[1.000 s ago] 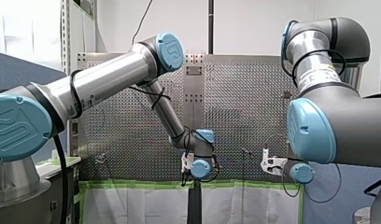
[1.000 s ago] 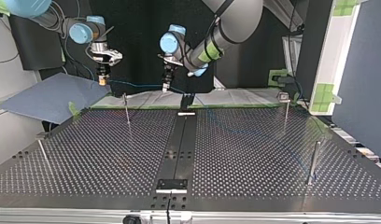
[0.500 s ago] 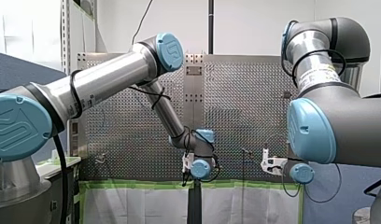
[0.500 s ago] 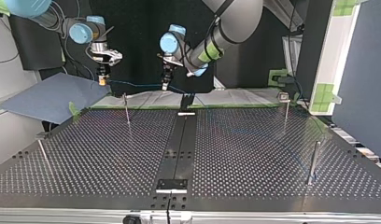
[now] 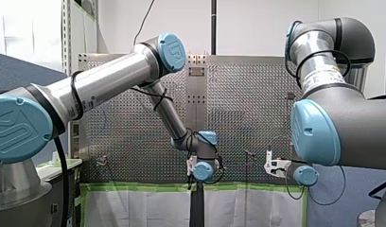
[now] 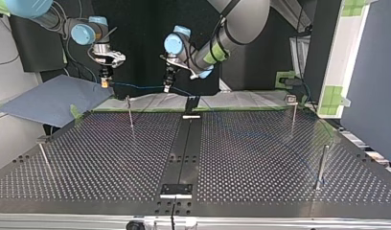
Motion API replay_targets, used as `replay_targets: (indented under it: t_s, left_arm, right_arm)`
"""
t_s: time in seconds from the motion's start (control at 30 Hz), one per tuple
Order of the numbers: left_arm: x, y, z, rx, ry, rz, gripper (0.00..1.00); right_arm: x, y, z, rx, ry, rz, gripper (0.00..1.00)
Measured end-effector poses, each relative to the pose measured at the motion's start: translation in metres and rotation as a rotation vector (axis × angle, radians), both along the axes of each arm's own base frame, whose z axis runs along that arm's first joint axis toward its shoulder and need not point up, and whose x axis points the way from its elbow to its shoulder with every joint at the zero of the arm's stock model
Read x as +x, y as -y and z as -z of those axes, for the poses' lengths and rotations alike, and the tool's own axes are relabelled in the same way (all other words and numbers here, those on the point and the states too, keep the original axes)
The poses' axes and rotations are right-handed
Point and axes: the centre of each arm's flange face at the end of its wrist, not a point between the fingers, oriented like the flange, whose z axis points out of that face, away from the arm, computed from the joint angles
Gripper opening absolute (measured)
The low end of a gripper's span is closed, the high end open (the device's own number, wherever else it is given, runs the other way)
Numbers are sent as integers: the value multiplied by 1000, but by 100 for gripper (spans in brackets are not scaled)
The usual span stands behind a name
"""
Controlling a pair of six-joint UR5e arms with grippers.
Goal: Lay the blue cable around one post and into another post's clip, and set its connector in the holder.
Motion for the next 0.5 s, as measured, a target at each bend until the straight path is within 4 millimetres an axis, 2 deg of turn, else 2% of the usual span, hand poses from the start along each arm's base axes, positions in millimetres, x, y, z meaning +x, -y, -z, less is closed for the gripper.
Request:
replay_targets:
  t_s: [0.5]
  left_arm:
    - [-6, 8, -1, -19, 5, 33, 0]
  right_arm:
    - [-1, 4, -1, -3, 1, 4, 0]
